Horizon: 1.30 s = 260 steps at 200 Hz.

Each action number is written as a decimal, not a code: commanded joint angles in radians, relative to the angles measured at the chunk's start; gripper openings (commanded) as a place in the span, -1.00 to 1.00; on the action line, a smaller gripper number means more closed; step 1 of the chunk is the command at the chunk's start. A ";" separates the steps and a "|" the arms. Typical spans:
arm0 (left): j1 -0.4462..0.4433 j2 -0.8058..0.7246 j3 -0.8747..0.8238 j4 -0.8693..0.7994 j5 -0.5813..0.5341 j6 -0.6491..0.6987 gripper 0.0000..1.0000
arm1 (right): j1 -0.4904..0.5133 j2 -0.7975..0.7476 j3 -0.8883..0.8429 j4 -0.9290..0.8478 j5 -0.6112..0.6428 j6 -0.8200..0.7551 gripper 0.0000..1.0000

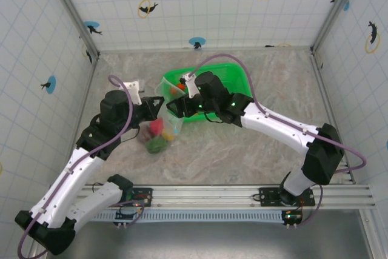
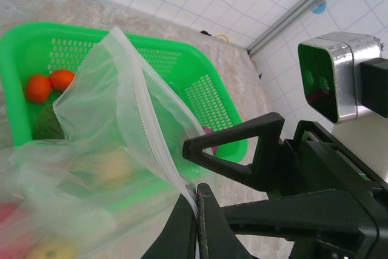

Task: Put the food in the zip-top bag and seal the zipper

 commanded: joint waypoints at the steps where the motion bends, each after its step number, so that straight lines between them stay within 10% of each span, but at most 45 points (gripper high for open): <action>1: 0.006 -0.010 0.030 -0.026 -0.040 0.024 -1.00 | -0.019 -0.028 0.075 -0.021 -0.069 -0.035 0.52; 93: 0.007 -0.109 0.047 -0.075 -0.206 0.086 -1.00 | -0.264 0.170 0.212 -0.266 -0.130 -0.052 0.47; 201: -0.006 -0.229 -0.056 -0.096 -0.306 0.162 -1.00 | -0.227 0.703 0.670 -0.671 -0.140 -0.172 0.62; 260: -0.021 -0.255 -0.102 -0.097 -0.319 0.171 -1.00 | -0.203 0.790 0.645 -0.709 -0.136 -0.191 0.65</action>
